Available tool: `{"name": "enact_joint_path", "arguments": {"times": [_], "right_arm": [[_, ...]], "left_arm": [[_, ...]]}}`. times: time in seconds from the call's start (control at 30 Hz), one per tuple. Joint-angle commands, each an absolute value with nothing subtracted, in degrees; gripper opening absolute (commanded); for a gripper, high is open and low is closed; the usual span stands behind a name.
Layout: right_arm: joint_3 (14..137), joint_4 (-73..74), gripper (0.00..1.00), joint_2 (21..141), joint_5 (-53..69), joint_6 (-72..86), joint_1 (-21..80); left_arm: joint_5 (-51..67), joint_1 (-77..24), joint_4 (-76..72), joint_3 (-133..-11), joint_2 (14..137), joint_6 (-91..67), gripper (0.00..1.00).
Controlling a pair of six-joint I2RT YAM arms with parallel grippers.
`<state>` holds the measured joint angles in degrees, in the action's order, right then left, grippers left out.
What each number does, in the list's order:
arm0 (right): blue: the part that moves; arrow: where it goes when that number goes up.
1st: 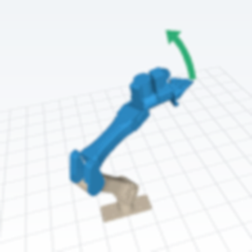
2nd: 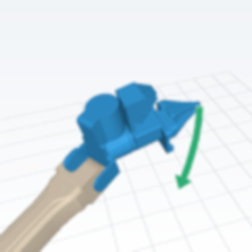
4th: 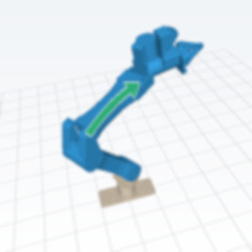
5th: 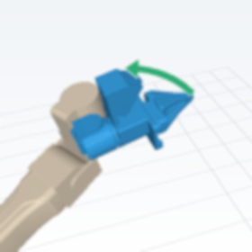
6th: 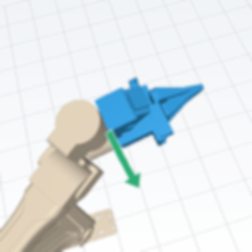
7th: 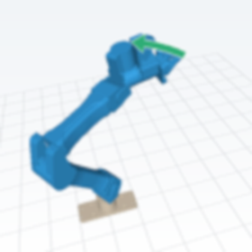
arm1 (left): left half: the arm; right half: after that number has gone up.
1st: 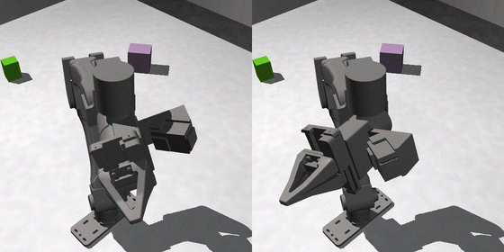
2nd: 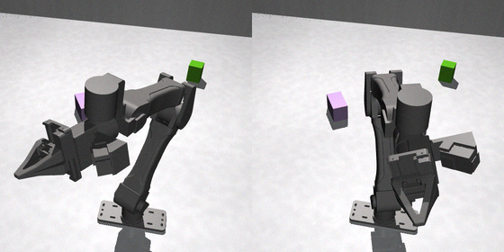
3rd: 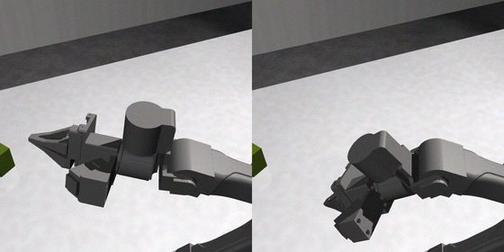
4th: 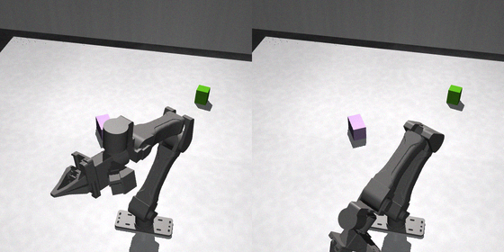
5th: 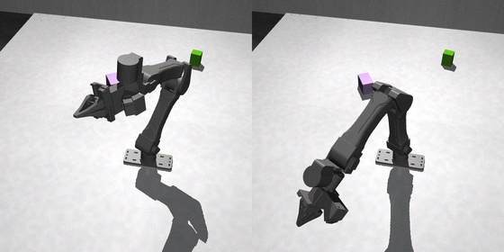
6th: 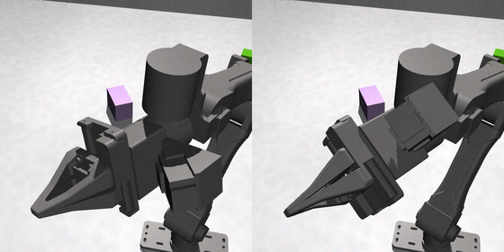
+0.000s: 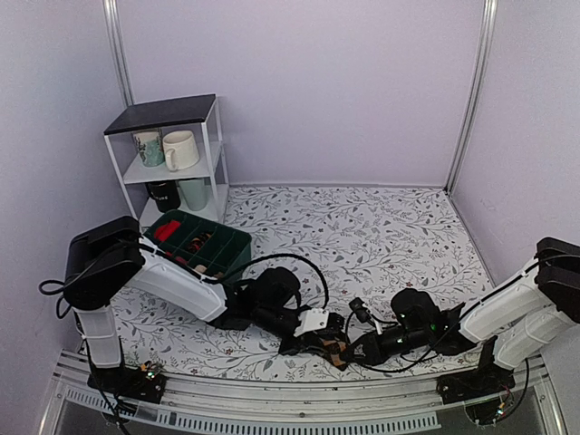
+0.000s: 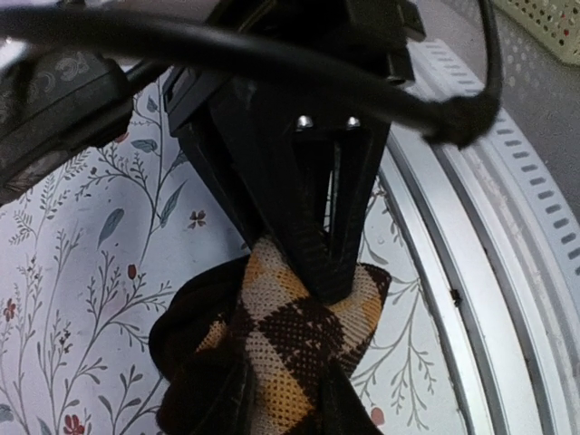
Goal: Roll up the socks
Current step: Roll the sock at the center of the board.
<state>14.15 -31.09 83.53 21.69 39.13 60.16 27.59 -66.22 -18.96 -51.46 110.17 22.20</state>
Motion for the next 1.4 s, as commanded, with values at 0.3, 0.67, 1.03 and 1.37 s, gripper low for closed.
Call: {"name": "enact_joint_path", "arguments": {"times": [0.3,0.67,1.03,1.37], "right_arm": [[16.5,-15.8,0.06,85.9,21.4,34.3,59.7],[19.5,-4.5,0.54,72.4,12.2,31.0,59.7],[20.4,3.0,0.86,57.4,10.6,29.3,59.3],[20.5,-1.4,0.87,64.2,15.7,31.4,59.2]], "left_arm": [[33.0,-66.6,-1.9,-52.6,119.0,5.3,0.08],[34.7,-65.4,2.9,-54.3,123.4,1.6,0.01],[35.7,-64.5,4.5,-52.5,124.2,-0.3,0.00],[35.8,-64.5,6.5,-54.4,125.6,1.0,0.00]]}}
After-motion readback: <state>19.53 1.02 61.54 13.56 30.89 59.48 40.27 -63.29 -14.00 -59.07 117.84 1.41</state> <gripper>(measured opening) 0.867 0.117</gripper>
